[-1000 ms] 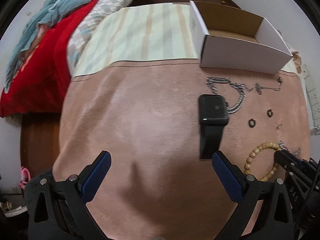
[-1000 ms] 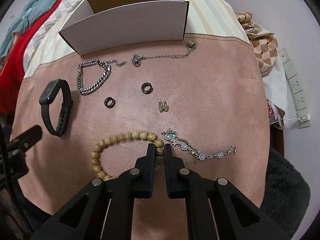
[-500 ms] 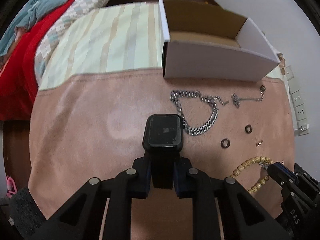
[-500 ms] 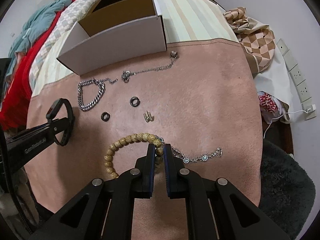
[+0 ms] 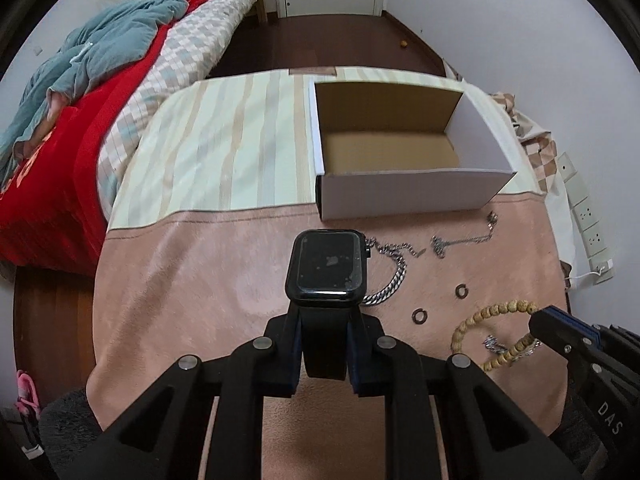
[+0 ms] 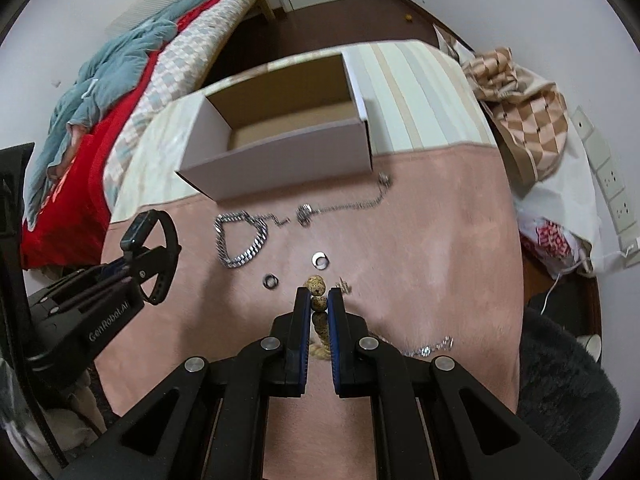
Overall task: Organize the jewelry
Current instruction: 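Carry the watch and bead bracelet into the white box and release both, then withdraw both tools from the box back over the table, then grasp the silver link bracelet with the left tool while the right tool grasps the thick chain bracelet, then lower both chains into the white box and open both tools, then move both tools back toward the remaining rings and small charm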
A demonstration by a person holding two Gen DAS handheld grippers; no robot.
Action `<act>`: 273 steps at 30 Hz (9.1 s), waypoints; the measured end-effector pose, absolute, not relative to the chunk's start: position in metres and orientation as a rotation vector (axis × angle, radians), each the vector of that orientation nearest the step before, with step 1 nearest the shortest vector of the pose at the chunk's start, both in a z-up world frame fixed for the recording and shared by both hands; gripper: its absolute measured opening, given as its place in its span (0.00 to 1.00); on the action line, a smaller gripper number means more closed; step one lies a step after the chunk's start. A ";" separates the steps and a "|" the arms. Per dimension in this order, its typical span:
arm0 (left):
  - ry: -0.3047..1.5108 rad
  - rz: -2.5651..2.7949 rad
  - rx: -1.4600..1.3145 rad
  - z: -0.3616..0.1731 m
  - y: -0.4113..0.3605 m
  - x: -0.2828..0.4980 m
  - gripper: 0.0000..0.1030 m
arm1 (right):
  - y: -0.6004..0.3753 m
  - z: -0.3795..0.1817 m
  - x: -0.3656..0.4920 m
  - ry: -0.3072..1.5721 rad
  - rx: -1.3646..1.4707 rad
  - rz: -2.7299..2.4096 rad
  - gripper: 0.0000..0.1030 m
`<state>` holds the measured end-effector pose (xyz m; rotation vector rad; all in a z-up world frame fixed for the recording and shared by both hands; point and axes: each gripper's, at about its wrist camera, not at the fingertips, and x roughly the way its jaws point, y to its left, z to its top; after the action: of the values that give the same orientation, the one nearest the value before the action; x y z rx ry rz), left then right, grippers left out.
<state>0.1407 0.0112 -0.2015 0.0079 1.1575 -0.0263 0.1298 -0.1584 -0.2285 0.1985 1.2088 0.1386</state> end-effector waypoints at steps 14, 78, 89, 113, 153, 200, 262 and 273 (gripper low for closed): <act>1.089 -0.065 -0.047 -0.162 0.011 0.151 0.14 | -0.166 -0.175 0.153 1.115 0.199 0.166 0.09; 1.025 0.135 0.077 -0.160 0.040 0.223 1.00 | -0.138 -0.207 0.258 1.160 -0.070 -0.026 0.99; 0.923 0.149 0.057 -0.112 0.043 0.163 1.00 | -0.123 -0.148 0.203 1.049 -0.046 -0.005 0.99; 0.949 0.185 0.062 -0.134 0.046 0.094 1.00 | -0.165 -0.148 0.116 1.079 0.071 -0.033 1.00; 1.210 0.104 -0.090 -0.254 0.050 0.150 0.99 | -0.188 -0.262 0.109 1.109 0.214 0.115 0.01; 1.017 -0.242 -0.169 -0.119 0.029 0.191 0.02 | -0.188 -0.146 0.172 0.892 0.329 0.231 0.01; 0.983 0.104 0.001 -0.136 0.039 0.203 0.98 | -0.141 -0.163 0.239 1.038 -0.066 -0.013 1.00; 0.862 0.132 0.043 -0.084 0.035 0.144 0.98 | -0.132 -0.106 0.180 0.932 -0.049 -0.002 1.00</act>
<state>0.1440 0.0354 -0.0839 0.0432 0.8624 0.1315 0.1796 -0.1321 -0.1061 -0.0492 0.9325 -0.0020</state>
